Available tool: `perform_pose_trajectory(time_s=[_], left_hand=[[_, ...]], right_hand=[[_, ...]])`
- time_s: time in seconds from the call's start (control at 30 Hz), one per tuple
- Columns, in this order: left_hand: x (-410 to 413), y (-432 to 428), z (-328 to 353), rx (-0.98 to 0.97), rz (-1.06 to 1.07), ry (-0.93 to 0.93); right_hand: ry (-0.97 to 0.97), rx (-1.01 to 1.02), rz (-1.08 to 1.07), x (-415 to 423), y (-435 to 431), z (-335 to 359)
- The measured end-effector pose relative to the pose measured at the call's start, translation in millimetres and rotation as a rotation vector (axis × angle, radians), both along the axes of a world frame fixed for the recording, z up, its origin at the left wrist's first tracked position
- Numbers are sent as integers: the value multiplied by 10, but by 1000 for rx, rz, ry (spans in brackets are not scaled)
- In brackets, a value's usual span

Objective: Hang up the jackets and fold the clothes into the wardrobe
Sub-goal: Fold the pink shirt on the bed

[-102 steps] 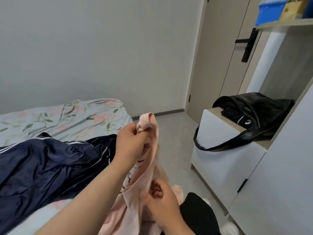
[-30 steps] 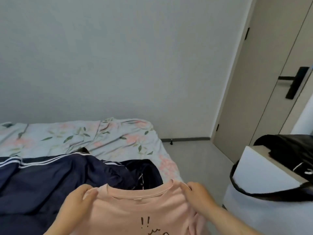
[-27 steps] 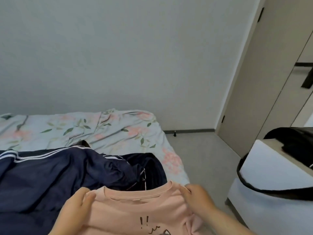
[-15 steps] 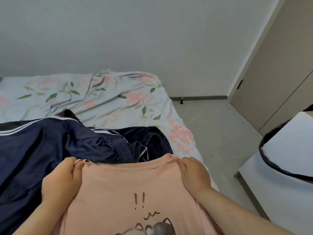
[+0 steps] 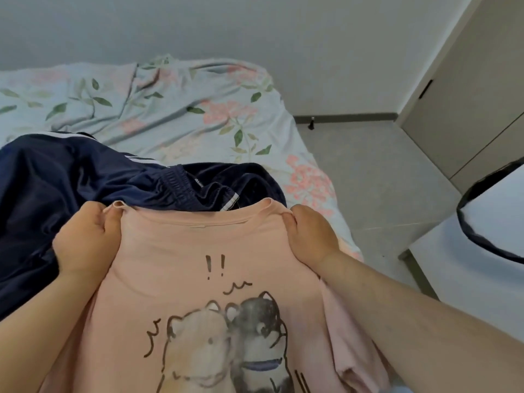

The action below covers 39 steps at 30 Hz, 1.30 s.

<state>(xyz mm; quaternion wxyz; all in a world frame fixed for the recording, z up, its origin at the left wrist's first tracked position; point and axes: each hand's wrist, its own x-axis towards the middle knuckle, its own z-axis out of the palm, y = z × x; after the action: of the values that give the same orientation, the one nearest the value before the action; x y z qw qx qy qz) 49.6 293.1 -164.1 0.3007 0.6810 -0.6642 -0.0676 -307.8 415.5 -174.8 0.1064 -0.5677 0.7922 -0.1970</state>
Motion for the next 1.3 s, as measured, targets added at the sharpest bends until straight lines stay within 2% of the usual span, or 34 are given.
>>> perform_pose_trajectory(time_s=[0.1, 0.17, 0.23, 0.27, 0.33, 0.4, 0.43, 0.5, 0.53, 0.57, 0.6, 0.67, 0.73, 0.83, 0.97, 1.03, 1.1, 1.17, 1.23, 1.3], left_hand=[[-25, -23, 44, 43, 4, -57], [-29, -40, 74, 95, -22, -79], [-5, -28, 99, 108, -26, -100], [14, -5, 128, 94, -8, -119], [-31, 101, 203, 73, 59, -39], [-330, 375, 276, -82, 73, -107], [-612, 624, 341, -180, -68, -120], [-1294, 1172, 339, -244, -579, -86], [-1646, 1450, 311, -206, -803, -94], [-1938, 1655, 273, -121, -917, -108], [-2154, 1774, 216, -14, -952, -92], [-2367, 1847, 87, 171, -889, -100], [-2391, 1891, -16, 162, -873, -185], [-2395, 1932, -100, 68, -884, -244], [-2420, 1878, -162, 67, -890, -379], [-2465, 1871, -177, 82, -895, -454], [-2511, 1866, -195, 99, -882, -464], [-2540, 1848, -207, 103, -876, -454], [-2544, 1839, -225, 106, -875, -467], [-2551, 1830, -228, 107, -870, -483]], right_hand=[[-135, -20, 6, -129, 496, 157], [-198, -122, -176, -284, 1069, 213], [-301, -92, -403, -430, 1628, 207], [-401, -46, -504, -484, 1836, 227], [-645, 8, -618, -500, 2008, 295], [-663, 47, -604, -420, 2009, 340], [-667, 83, -576, -362, 1995, 376], [-656, 170, -538, -255, 1977, 361], [-617, 200, -531, -236, 2017, 344], [-547, 215, -527, -226, 2056, 335], [-466, 213, -521, -238, 2112, 333], [-393, 204, -503, -271, 2188, 330], [-428, 226, -473, -312, 2203, 304], [-671, 102, -514, -497, 2092, 253], [-1053, -261, -935, -859, 1911, 240], [-1188, -344, -1083, -985, 1857, 160], [-1385, -252, -1082, -1041, 1853, 79], [-1583, -56, -922, -1051, 1933, 39], [-1668, 106, -752, -1030, 2040, 26], [-1690, 138, -656, -996, 2065, -1]])
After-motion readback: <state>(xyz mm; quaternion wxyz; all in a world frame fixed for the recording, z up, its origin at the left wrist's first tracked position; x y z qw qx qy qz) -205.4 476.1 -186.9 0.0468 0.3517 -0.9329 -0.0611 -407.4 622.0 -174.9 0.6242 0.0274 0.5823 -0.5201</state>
